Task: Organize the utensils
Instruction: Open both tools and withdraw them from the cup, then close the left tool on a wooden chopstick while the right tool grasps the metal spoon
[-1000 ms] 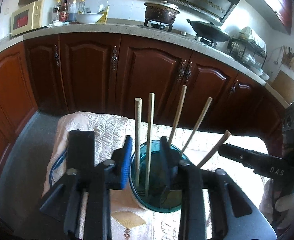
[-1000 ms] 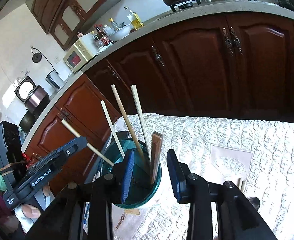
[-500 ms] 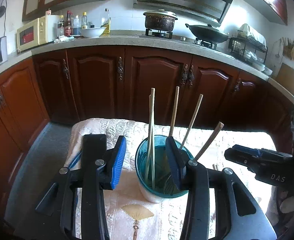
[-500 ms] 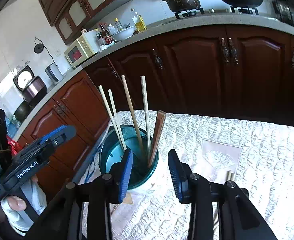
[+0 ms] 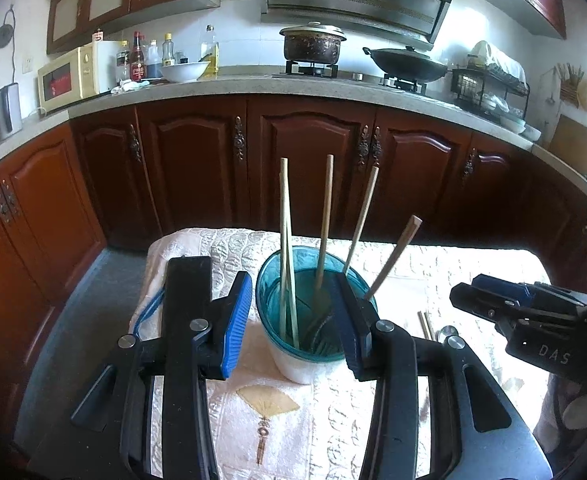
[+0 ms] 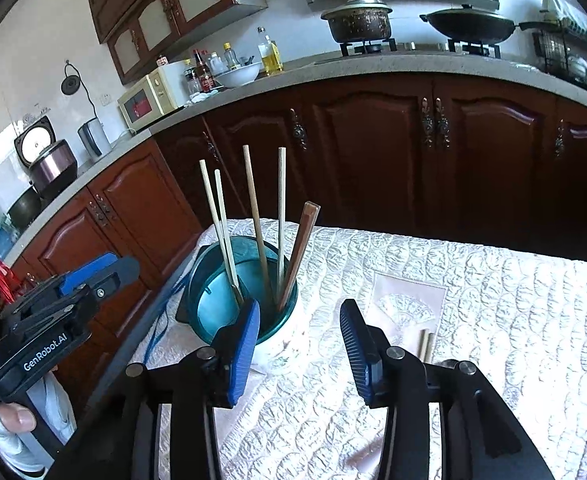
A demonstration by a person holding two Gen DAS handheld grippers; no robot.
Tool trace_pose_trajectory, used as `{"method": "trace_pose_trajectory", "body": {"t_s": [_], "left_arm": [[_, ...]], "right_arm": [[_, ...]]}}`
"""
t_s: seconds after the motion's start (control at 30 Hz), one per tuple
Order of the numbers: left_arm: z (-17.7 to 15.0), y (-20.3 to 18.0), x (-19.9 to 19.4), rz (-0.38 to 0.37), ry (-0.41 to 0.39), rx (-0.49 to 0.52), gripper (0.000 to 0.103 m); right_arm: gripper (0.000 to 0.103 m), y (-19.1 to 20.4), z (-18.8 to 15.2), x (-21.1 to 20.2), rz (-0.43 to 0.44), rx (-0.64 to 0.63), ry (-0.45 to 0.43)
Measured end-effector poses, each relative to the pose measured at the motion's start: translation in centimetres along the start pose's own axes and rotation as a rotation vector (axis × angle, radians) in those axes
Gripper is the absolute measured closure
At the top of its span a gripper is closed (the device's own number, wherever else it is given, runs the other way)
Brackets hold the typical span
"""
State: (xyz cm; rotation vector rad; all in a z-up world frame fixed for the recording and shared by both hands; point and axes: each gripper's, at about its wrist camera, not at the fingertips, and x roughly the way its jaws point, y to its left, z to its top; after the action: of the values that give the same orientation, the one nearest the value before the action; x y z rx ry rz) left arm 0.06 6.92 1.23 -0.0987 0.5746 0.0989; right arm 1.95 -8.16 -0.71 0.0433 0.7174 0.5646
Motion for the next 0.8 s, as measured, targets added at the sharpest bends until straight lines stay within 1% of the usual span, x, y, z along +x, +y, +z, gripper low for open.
{"method": "trace_pose_trajectory", "body": {"t_s": [0.17, 0.43, 0.57, 0.8], "left_arm": [[-0.7, -0.7, -0.3, -0.001, 0.001, 0.010, 0.063], [-1.6, -2.1, -0.2, -0.011, 0.013, 0.023, 0.063], [-2.0, -2.6, -0.2, -0.019, 0.021, 0.025, 0.063], [-2.7, -3.4, 0.2, -0.024, 0.045, 0.033, 0.063]], "right_arm": [[0.062, -0.1, -0.3, -0.9, -0.018, -0.010, -0.009], [0.062, -1.1, -1.9, -2.0, -0.050, -0.002, -0.004], [0.061, -1.7, -2.3, -2.2, -0.066, 0.006, -0.001], [0.061, -2.3, -3.0, -2.1, -0.071, 0.025, 0.010]]}}
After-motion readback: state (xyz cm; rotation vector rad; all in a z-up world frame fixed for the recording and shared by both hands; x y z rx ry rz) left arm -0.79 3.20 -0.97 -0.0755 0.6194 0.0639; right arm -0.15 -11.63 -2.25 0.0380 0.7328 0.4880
